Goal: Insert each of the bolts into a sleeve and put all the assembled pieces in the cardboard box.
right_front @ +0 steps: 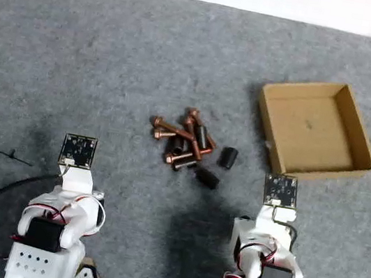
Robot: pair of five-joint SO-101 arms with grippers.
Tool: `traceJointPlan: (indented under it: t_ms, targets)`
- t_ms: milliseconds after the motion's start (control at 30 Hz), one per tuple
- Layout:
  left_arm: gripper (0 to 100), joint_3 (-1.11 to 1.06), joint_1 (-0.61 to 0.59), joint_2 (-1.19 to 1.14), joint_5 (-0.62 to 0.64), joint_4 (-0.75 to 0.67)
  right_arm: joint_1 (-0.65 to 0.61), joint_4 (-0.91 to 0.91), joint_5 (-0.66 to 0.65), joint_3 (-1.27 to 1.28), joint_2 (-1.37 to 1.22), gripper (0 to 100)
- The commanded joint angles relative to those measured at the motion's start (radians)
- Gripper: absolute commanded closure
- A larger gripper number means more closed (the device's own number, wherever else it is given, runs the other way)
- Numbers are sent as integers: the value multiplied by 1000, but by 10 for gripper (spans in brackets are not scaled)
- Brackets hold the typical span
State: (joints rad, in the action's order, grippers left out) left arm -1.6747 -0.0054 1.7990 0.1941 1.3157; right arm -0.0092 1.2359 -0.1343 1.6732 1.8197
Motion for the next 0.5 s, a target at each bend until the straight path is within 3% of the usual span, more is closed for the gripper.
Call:
traceJointPlan:
  t_ms: [0, 333, 467]
  targets:
    - [995, -22, 15, 7, 0, 6, -5, 5, 2, 139, 10, 732]
    - [995, -22, 18, 7, 0, 6, -5, 5, 2, 139, 10, 732]
    - [995, -22, 76, 7, -2, 6, -5, 5, 2, 139, 10, 732]
